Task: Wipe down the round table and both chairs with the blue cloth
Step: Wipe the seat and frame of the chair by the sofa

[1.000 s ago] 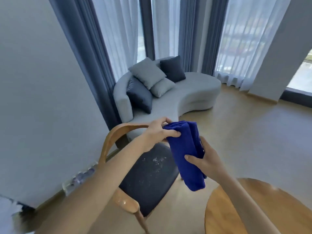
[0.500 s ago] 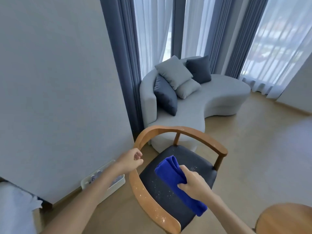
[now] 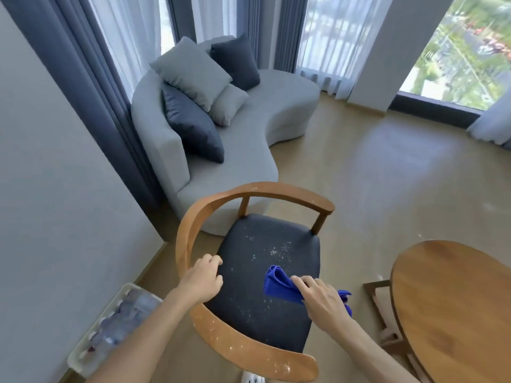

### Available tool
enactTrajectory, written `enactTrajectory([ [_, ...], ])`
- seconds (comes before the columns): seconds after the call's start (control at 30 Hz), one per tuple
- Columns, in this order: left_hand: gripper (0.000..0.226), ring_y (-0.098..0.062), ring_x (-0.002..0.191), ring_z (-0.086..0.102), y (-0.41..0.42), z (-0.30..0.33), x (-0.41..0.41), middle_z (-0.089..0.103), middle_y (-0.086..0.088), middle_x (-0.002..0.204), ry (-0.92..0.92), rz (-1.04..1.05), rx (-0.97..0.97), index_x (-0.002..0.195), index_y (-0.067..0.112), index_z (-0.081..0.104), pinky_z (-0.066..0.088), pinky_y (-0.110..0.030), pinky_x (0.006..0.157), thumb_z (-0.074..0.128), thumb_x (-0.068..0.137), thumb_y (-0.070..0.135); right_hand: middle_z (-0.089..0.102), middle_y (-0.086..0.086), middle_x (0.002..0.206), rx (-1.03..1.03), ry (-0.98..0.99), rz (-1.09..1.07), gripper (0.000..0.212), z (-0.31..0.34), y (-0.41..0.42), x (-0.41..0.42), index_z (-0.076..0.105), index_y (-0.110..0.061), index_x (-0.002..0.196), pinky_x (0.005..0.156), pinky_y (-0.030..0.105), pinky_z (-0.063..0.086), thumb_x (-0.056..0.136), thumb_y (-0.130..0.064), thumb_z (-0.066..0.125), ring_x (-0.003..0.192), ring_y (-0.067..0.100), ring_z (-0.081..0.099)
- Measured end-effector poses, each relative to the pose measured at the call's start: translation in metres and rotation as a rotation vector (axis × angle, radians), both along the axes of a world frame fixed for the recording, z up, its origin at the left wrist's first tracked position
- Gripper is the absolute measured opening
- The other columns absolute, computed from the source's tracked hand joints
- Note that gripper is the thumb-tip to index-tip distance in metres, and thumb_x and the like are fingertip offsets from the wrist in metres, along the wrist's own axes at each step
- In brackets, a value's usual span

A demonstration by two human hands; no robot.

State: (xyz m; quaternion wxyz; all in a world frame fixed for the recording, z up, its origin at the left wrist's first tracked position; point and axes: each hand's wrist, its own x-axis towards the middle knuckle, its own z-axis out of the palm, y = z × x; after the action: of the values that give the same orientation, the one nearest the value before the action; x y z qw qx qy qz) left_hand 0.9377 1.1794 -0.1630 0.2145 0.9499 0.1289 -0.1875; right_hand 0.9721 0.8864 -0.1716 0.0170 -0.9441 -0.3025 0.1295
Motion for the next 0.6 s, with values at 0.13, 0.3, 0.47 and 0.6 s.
enactTrajectory([
  [0.13, 0.043, -0.015, 0.120, 0.051, -0.005, -0.026, 0.042, 0.038, 0.004, 0.144, 0.068, -0.135, 0.041, 0.139, 0.026, 0.038, 0.049, -0.026, 0.095, 0.048, 0.097, 0.032, 0.059, 0.000, 0.119, 0.017, -0.028, -0.110, 0.055, -0.020, -0.001, 0.023, 0.046, -0.021, 0.135, 0.079, 0.032, 0.048, 0.084, -0.003, 0.059, 0.093, 0.020, 0.060],
  [0.3, 0.048, -0.014, 0.130, 0.043, 0.012, -0.063, 0.094, 0.035, 0.004, 0.150, 0.086, -0.170, 0.157, 0.144, 0.025, 0.033, 0.042, -0.030, 0.104, 0.044, 0.098, 0.036, 0.064, -0.004, 0.072, 0.054, -0.084, -0.183, 0.065, -0.047, 0.020, 0.051, 0.073, -0.018, 0.091, 0.043, 0.027, 0.048, 0.032, 0.004, 0.086, 0.049, 0.016, 0.056],
  [0.47, 0.058, -0.019, 0.148, 0.013, 0.020, -0.120, 0.135, 0.011, 0.003, 0.161, 0.166, -0.202, 0.220, 0.152, 0.027, 0.015, 0.018, -0.039, 0.118, 0.033, 0.100, 0.043, 0.063, -0.005, 0.071, 0.047, -0.073, -0.244, 0.064, -0.086, 0.036, 0.077, 0.074, -0.018, 0.089, 0.043, 0.027, 0.048, 0.029, 0.003, 0.082, 0.050, 0.018, 0.057],
  [0.6, 0.060, -0.020, 0.149, 0.005, 0.027, -0.176, 0.162, 0.005, 0.000, 0.162, 0.224, -0.269, 0.232, 0.154, 0.022, 0.008, 0.014, -0.041, 0.119, 0.029, 0.100, 0.039, 0.064, -0.003, 0.070, 0.052, -0.082, -0.346, 0.063, -0.124, 0.048, 0.089, 0.074, -0.015, 0.086, 0.040, 0.028, 0.047, 0.027, 0.006, 0.079, 0.048, 0.020, 0.056],
])
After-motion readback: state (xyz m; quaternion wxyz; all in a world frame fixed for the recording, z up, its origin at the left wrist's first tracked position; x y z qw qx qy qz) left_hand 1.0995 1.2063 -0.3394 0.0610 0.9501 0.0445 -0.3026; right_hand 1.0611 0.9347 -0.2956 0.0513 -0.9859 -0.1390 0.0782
